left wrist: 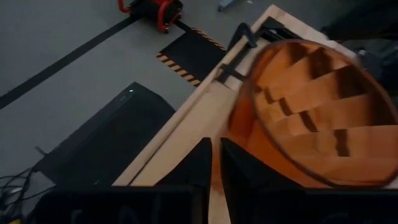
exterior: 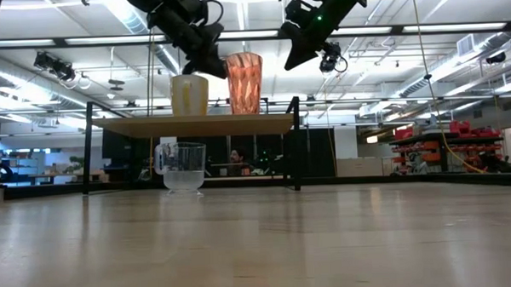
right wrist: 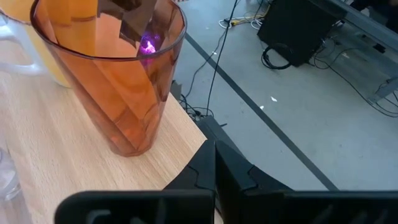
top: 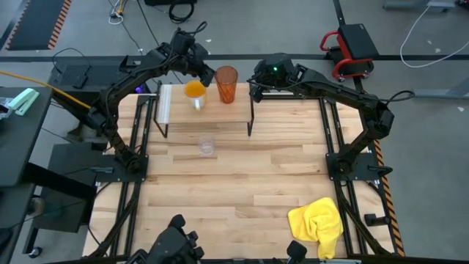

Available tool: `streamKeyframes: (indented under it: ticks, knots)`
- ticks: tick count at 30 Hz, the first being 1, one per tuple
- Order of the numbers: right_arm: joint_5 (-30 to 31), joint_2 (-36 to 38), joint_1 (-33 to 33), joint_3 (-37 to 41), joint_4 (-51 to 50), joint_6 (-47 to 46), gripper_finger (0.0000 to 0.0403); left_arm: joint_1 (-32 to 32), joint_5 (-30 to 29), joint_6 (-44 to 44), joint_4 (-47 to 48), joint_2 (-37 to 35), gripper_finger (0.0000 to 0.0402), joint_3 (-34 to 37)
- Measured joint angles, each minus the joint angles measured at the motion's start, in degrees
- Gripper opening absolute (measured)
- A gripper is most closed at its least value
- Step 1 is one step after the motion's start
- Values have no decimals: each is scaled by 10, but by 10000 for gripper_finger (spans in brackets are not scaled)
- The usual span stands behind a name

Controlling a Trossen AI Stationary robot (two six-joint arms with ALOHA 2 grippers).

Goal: Stack small to large cups/mugs on shelf
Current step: Adjust the orange glass, then put the transparent mug on the shelf

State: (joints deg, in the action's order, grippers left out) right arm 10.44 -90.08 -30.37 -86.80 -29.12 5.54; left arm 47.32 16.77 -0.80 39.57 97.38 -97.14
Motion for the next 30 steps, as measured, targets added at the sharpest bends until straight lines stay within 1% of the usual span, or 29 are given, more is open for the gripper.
streamKeyframes:
  ticks: [2,9,14,19,22,27,30]
  knots:
    - [0,0,0,0,0,0,7,5,-10,0,1,0,43,0]
    - [0,0,0,0,-7,0,12,18,-14,1,20,-13,51,1]
    - [0,0,0,0,-14,-1,15,16,-13,1,66,-51,52,1]
    - [0,1,3,0,-27,-31,16,2,-20,2,125,-101,52,1]
    - [0,4,10,0,-48,-50,16,-14,-45,4,169,-135,52,0]
    - [0,15,36,-1,-83,-77,16,-50,-97,33,252,-182,47,1]
    - [3,23,56,-1,-110,-92,16,-77,-114,55,312,-200,44,0]
